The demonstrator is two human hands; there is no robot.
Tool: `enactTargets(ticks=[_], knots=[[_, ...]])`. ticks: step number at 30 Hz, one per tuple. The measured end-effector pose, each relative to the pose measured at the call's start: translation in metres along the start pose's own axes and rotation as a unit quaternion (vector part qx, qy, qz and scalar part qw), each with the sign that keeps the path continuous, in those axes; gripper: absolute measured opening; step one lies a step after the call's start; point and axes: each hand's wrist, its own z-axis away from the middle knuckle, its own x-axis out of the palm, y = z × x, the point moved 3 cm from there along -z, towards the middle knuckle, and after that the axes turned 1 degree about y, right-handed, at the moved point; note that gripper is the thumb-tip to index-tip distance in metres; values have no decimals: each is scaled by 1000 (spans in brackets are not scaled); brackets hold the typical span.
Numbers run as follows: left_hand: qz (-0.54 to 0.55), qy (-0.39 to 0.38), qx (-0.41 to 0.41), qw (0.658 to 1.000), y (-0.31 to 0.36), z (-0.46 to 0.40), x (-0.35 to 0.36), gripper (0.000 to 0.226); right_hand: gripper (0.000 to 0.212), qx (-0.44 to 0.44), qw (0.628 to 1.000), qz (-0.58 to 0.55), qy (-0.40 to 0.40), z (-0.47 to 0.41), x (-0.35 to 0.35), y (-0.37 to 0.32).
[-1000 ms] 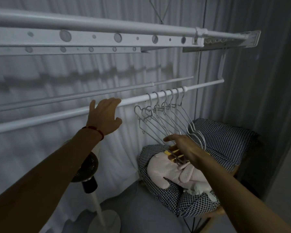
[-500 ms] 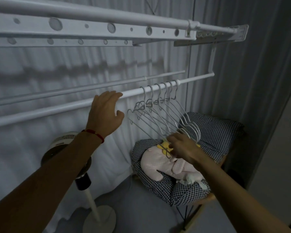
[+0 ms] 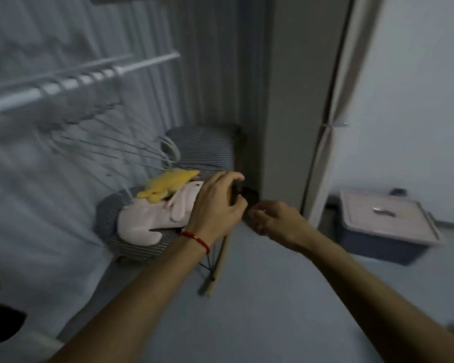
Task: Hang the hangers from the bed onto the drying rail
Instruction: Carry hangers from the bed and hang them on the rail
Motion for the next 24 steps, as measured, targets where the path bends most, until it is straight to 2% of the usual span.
enactTargets(ticks=[4,9,12,15,18,21,24], knots=[[14,-115,-12,993,63,40,92,37,32,71,996,13,46,69,-34,91],[37,-231,17,972,194,106,206,37,34,189,977,-18,98,197,-74,238],[59,-308,39,949,282,165,285,38,34,258,959,-37,114,292,-92,334],[73,-397,81,911,373,230,357,38,36,325,934,-43,141,395,-113,416],[81,-472,132,868,456,291,410,39,33,418,887,-81,181,498,-122,482],[86,-547,167,816,524,355,451,44,36,511,816,-117,242,599,-114,526],[84,-608,238,753,580,427,482,55,34,585,737,-144,307,694,-93,556]])
